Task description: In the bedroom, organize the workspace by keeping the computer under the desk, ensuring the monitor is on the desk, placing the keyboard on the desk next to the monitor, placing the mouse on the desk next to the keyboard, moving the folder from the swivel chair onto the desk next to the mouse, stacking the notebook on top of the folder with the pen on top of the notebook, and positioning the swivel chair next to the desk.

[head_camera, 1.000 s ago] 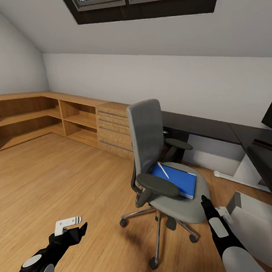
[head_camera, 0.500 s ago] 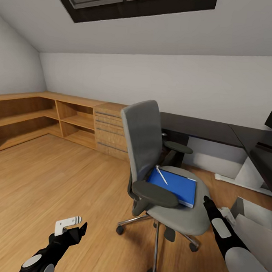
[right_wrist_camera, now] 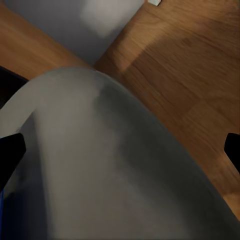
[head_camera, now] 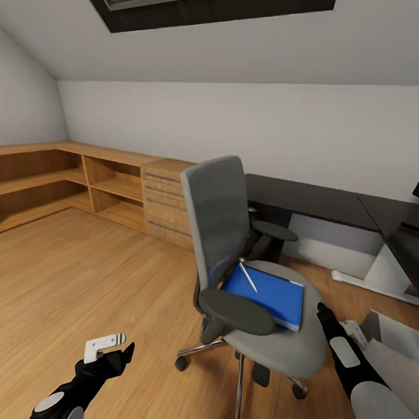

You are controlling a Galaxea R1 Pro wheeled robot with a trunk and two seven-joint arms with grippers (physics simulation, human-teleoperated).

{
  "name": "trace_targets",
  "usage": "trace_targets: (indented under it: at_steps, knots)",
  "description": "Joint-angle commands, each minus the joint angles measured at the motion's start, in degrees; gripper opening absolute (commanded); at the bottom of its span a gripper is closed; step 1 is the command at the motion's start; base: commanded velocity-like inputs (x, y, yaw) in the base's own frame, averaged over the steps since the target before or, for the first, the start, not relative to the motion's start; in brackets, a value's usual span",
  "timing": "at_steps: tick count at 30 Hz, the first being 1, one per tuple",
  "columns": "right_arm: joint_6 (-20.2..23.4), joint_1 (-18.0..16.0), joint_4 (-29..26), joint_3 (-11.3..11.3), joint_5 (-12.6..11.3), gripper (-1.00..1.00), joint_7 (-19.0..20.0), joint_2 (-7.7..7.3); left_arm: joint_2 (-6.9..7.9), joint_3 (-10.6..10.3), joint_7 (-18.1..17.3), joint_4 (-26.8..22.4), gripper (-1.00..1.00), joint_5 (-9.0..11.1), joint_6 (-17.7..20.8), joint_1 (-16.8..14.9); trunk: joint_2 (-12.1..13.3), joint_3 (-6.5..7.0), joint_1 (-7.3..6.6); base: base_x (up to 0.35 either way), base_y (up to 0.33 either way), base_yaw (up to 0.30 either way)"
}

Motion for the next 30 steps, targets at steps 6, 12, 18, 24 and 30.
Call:
trace_targets:
  at_steps: [6, 12, 18, 24, 30]
  knots:
    - [-0.1, 0.0, 0.0, 0.1, -0.6, 1.00, -0.1, -0.10, -0.03, 0.0, 0.4, -0.1, 1.00, 0.6, 0.2, 0.0, 0.0, -0.04, 0.00, 0.043, -0.010, 0.000]
    - [0.7, 0.0, 0.1, 0.1, -0.7, 1.00, -0.1, -0.08, -0.03, 0.0, 0.4, -0.1, 1.00, 0.6, 0.2, 0.0, 0.0, -0.04, 0.00, 0.008, -0.002, 0.000]
    - [1.1, 0.0, 0.1, 0.1, -0.7, 1.00, -0.2, 0.05, -0.03, 0.0, 0.4, -0.1, 1.00, 0.6, 0.2, 0.0, 0.0, -0.04, 0.00, 0.001, 0.000, 0.000]
    - [1.1, 0.0, 0.2, 0.1, -0.6, 1.00, -0.2, 0.13, -0.03, 0.1, 0.4, -0.1, 1.00, 0.6, 0.2, 0.0, 0.0, -0.04, 0.00, 0.000, 0.000, 0.000]
    - [1.2, 0.0, 0.2, 0.1, -0.7, 1.00, -0.2, 0.18, -0.03, 0.1, 0.4, -0.1, 1.00, 0.6, 0.2, 0.0, 0.0, -0.04, 0.00, 0.000, 0.000, 0.087]
